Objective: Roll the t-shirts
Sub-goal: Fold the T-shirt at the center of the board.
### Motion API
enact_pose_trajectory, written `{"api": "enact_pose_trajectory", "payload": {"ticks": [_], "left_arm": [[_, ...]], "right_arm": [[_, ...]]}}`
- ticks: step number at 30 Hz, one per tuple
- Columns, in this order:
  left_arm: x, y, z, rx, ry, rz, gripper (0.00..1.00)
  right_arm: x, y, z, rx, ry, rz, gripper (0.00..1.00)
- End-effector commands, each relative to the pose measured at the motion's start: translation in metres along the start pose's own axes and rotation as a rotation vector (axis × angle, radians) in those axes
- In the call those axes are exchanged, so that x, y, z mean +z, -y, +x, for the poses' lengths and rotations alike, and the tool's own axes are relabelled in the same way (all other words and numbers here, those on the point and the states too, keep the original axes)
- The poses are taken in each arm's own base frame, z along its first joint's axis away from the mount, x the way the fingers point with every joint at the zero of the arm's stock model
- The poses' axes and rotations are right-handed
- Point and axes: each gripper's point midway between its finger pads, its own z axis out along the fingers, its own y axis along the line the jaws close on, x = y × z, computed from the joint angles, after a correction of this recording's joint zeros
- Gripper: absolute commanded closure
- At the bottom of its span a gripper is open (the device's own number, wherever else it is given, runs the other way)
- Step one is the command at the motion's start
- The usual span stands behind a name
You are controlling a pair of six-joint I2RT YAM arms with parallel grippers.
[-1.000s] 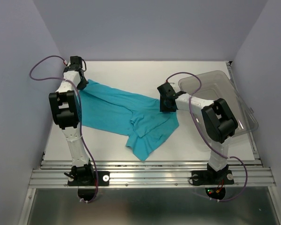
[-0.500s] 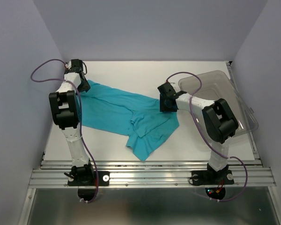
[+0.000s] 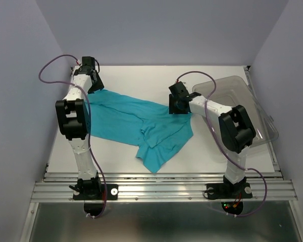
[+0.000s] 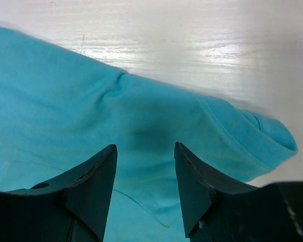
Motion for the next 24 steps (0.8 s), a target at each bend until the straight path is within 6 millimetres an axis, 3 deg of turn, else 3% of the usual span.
{"api": "enact_pose_trajectory", "payload": {"ticks": [1, 13, 17, 23, 24], "left_arm": [[0.009, 0.015, -0.005, -0.005, -0.004, 0.055, 0.48], [0.062, -0.003, 0.02, 0.051, -0.112, -0.064, 0.48], [0.078, -0.006, 0.023, 0.055, -0.131, -0.079, 0.48], [0.088, 0.012, 0.004, 0.037, -0.105, -0.025, 0.48], [0.084, 0.018, -0.007, 0.031, -0.079, -0.008, 0.48]], "right_arm": [[0.015, -0.006, -0.005, 0.001, -0.008, -0.009, 0.45], [0.069, 0.008, -0.007, -0.076, -0.007, 0.122, 0.45], [0.085, 0.022, -0.018, -0.057, -0.001, 0.157, 0.45], [0.106, 0.034, -0.042, -0.069, 0.031, 0.19, 0.45], [0.108, 0.034, -0.056, -0.066, 0.057, 0.189, 0.45]]}}
